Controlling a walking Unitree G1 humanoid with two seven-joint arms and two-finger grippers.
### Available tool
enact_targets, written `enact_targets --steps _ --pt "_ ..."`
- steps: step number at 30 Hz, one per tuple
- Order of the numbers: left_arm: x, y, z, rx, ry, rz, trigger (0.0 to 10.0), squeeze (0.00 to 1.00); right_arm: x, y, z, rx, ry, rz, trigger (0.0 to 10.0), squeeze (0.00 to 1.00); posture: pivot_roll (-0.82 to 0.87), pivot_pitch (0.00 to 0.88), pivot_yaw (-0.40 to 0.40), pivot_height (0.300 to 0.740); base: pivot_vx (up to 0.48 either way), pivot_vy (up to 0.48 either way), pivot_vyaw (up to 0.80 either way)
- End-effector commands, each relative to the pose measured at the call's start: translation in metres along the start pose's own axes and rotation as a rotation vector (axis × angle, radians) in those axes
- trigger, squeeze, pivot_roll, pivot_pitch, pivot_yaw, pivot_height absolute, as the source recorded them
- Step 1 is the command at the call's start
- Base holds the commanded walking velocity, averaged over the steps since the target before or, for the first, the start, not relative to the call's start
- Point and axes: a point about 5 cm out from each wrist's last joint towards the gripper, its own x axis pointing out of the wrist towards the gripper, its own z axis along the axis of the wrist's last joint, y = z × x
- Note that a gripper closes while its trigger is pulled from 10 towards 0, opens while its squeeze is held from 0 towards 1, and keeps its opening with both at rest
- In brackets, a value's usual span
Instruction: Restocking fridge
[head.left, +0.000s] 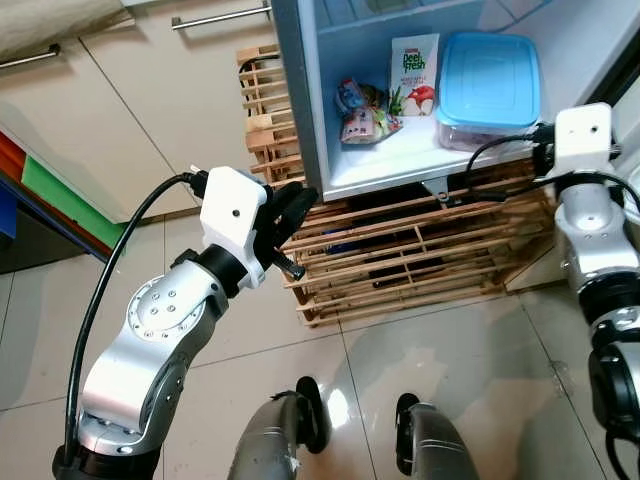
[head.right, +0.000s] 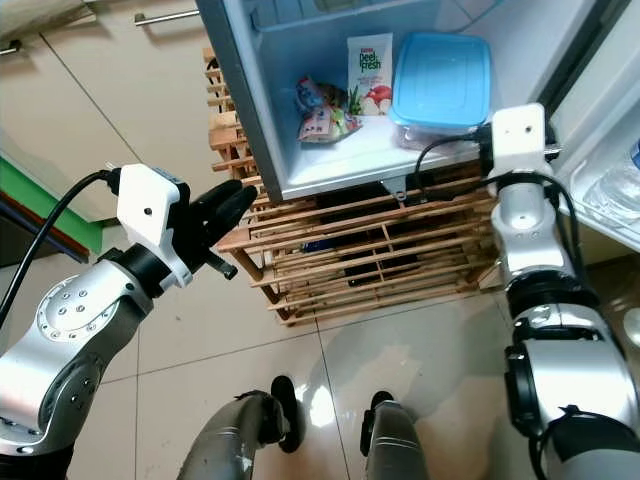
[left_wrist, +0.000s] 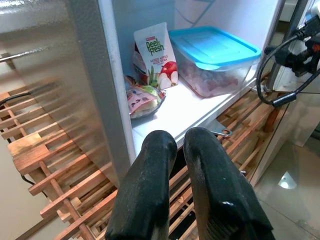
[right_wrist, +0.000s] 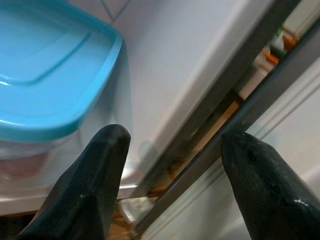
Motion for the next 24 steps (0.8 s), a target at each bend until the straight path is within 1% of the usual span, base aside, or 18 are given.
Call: enact_targets --steps 1,3,4,7,8,9,10,11,12,15,17,21,22,23,24 --pt "-0.003 0.001 0.001 -0.001 0.004 0.007 10.0 0.0 0.001 -0.003 0.002 -0.033 -0.017 -0.018 10.0 0.0 0.09 0.301 0.114 0.74 0.0 0.0 0.0" --pt "-0.004 0.001 0.001 -0.001 0.005 0.009 10.0 0.0 0.005 -0.009 0.007 -0.092 -0.045 -0.049 10.0 0.0 0.09 0.304 0.112 0.74 0.0 0.0 0.0" --pt "-0.004 0.001 0.001 -0.001 0.005 0.01 10.0 0.0 0.005 -0.01 0.008 -0.096 -0.05 -0.056 10.0 0.0 0.09 0.304 0.112 0.74 0.0 0.0 0.0" --pt "-0.004 0.001 0.001 -0.002 0.006 0.011 10.0 0.0 0.008 -0.013 0.016 -0.146 -0.094 -0.068 10.0 0.0 0.09 0.308 0.111 0.74 0.0 0.0 0.0" --pt "-0.004 0.001 0.001 -0.002 0.006 0.011 10.0 0.0 0.008 -0.013 0.016 -0.146 -0.094 -0.068 10.0 0.0 0.09 0.308 0.111 0.74 0.0 0.0 0.0" --pt "-0.004 0.001 0.001 -0.002 0.006 0.012 10.0 0.0 0.008 -0.013 0.02 -0.172 -0.119 -0.077 10.0 0.0 0.09 0.309 0.112 0.74 0.0 0.0 0.0" --pt "-0.004 0.001 0.001 -0.004 0.006 0.012 10.0 0.0 0.009 -0.013 0.027 -0.23 -0.171 -0.091 10.0 0.0 0.09 0.313 0.111 0.74 0.0 0.0 0.0" --pt "-0.004 0.001 0.001 -0.004 0.006 0.012 10.0 0.0 0.009 -0.013 0.027 -0.23 -0.171 -0.091 10.0 0.0 0.09 0.313 0.111 0.74 0.0 0.0 0.0" --pt "-0.004 0.0 0.001 -0.006 0.006 0.012 10.0 0.0 0.009 -0.013 0.029 -0.265 -0.194 -0.094 10.0 0.0 0.09 0.315 0.11 0.74 0.0 0.0 0.0" --pt "-0.003 0.0 0.0 -0.009 0.006 0.011 10.0 0.0 0.01 -0.013 0.029 -0.277 -0.197 -0.103 10.0 0.0 0.09 0.315 0.109 0.74 0.0 0.0 0.0" --pt "-0.003 0.0 0.0 -0.011 0.006 0.014 10.0 0.0 0.01 -0.018 0.029 -0.313 -0.2 -0.13 10.0 0.0 0.09 0.317 0.104 0.74 0.0 0.0 0.0" --pt "-0.003 0.0 0.0 -0.012 0.006 0.019 10.0 0.0 0.01 -0.021 0.029 -0.308 -0.201 -0.152 10.0 0.0 0.09 0.316 0.101 0.74 0.0 0.0 0.0" --pt "-0.003 0.0 -0.001 -0.012 0.006 0.02 10.0 0.0 0.01 -0.021 0.028 -0.247 -0.185 -0.147 10.0 0.0 0.09 0.314 0.098 0.74 0.0 0.0 0.0" --pt "-0.003 0.0 -0.001 -0.009 0.007 0.022 10.0 0.0 0.01 -0.02 0.028 -0.148 -0.175 -0.138 10.0 0.0 0.09 0.309 0.092 0.74 0.0 0.0 0.0" --pt "-0.003 0.0 -0.001 -0.009 0.007 0.022 10.0 0.0 0.01 -0.02 0.028 -0.148 -0.175 -0.138 10.0 0.0 0.09 0.309 0.092 0.74 0.0 0.0 0.0"
